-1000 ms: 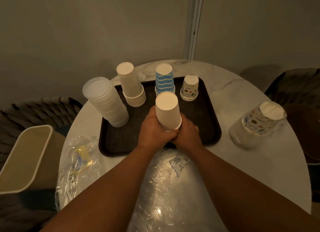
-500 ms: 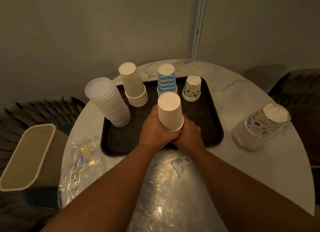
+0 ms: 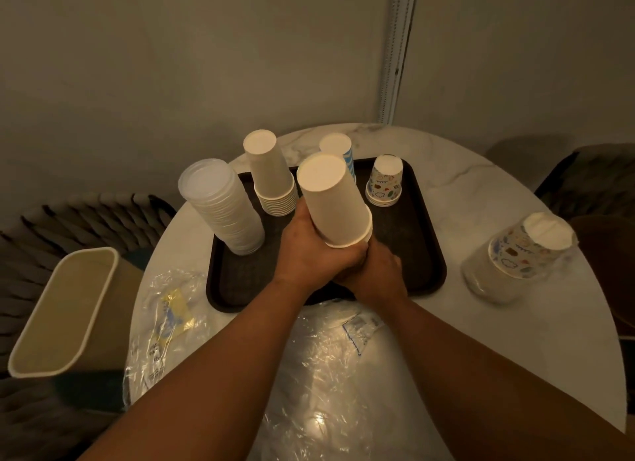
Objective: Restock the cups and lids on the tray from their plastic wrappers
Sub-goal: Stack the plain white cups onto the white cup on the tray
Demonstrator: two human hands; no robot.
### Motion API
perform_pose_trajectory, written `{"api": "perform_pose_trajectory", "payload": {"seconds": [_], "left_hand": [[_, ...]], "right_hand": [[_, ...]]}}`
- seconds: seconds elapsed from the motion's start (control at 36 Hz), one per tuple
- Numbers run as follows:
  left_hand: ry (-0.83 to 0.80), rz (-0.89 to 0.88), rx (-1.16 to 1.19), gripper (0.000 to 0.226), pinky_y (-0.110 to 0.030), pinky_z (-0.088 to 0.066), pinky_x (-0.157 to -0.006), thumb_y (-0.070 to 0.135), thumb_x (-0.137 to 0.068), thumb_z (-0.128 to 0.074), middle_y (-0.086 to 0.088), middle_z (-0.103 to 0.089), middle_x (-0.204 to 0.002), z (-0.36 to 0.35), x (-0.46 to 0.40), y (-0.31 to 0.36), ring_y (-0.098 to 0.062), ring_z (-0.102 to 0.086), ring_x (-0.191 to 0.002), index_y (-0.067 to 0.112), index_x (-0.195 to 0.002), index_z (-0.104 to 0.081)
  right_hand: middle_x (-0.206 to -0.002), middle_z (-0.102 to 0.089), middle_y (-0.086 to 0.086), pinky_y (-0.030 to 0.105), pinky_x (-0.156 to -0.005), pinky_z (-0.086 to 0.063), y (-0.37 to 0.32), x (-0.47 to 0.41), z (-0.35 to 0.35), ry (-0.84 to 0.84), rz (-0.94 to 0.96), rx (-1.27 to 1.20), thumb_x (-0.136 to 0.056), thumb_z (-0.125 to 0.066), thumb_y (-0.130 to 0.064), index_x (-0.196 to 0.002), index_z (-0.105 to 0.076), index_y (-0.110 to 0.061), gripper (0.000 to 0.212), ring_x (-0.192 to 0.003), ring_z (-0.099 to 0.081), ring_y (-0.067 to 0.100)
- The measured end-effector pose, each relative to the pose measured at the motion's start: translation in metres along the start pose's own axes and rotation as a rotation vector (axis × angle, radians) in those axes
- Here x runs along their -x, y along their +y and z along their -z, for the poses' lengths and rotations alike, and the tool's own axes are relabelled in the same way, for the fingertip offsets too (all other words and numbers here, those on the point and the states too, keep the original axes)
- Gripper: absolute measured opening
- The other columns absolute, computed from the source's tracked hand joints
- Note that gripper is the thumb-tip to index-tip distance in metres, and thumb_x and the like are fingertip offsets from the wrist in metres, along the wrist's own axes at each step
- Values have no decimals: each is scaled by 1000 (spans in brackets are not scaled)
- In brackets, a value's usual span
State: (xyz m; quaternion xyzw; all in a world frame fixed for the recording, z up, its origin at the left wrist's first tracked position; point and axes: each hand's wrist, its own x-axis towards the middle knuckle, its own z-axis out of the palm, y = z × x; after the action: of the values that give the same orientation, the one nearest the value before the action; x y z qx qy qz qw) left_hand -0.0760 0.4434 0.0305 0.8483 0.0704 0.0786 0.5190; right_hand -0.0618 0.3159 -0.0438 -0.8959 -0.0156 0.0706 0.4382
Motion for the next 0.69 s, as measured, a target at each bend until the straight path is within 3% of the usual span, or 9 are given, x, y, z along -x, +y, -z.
{"api": "perform_pose_trajectory", "payload": {"seconds": [0.11,0.19,0.31,0.42,0.58,0.69], "left_hand": [[47,-37,-6,90,-9,-44,-83,39,-56,-93,27,-53,-113,10,-5,7,7,-55,-103,35,-128,-39],[136,-47,-21,90,-14,-46,-85,40,-56,-93,22,-54,-116,19,-11,17,1,-56,-106,36,-125,-36],[310,-36,22,88,-6,-43,-80,39,-57,-93,16,-59,-116,32,-29,35,-1,-58,-102,24,-128,-43],[499,-51,40,80,0,-39,-74,36,-63,-89,8,-58,-117,45,-59,53,-5,-55,-98,22,-124,-39],[713,-44,20,91,-37,-49,-95,26,-66,-84,-6,-57,-127,48,-104,59,-23,-58,-113,11,-141,-35],[728,38,3,94,-41,-44,-101,22,-69,-82,-15,-51,-135,40,-119,53,-32,-51,-122,7,-146,-30]], "right_hand": [[-112,-66,-11,45,-99,-44,-5,-2,0,2,-36,-48,-48,-71,-71,-124,-46,-36,87,-110,-61,18],[-117,-65,-9,49,-99,-44,-8,-6,-1,8,-58,-72,-52,-84,-61,-127,-46,-36,88,-112,-60,19],[-122,-64,-6,52,-102,-41,-8,-7,-1,36,-70,-83,-53,-87,-55,-131,-47,-32,91,-117,-57,22],[-131,-60,-4,55,-107,-37,-6,-7,-1,21,-79,-104,-56,-89,-50,-137,-44,-30,95,-125,-53,24],[-135,-56,-5,55,-109,-37,-5,-7,-2,16,-89,-112,-57,-89,-50,-139,-41,-32,97,-128,-50,23],[-135,-58,-4,54,-108,-39,-4,-8,-3,28,-76,-118,-56,-90,-48,-139,-42,-30,98,-127,-52,23]]}}
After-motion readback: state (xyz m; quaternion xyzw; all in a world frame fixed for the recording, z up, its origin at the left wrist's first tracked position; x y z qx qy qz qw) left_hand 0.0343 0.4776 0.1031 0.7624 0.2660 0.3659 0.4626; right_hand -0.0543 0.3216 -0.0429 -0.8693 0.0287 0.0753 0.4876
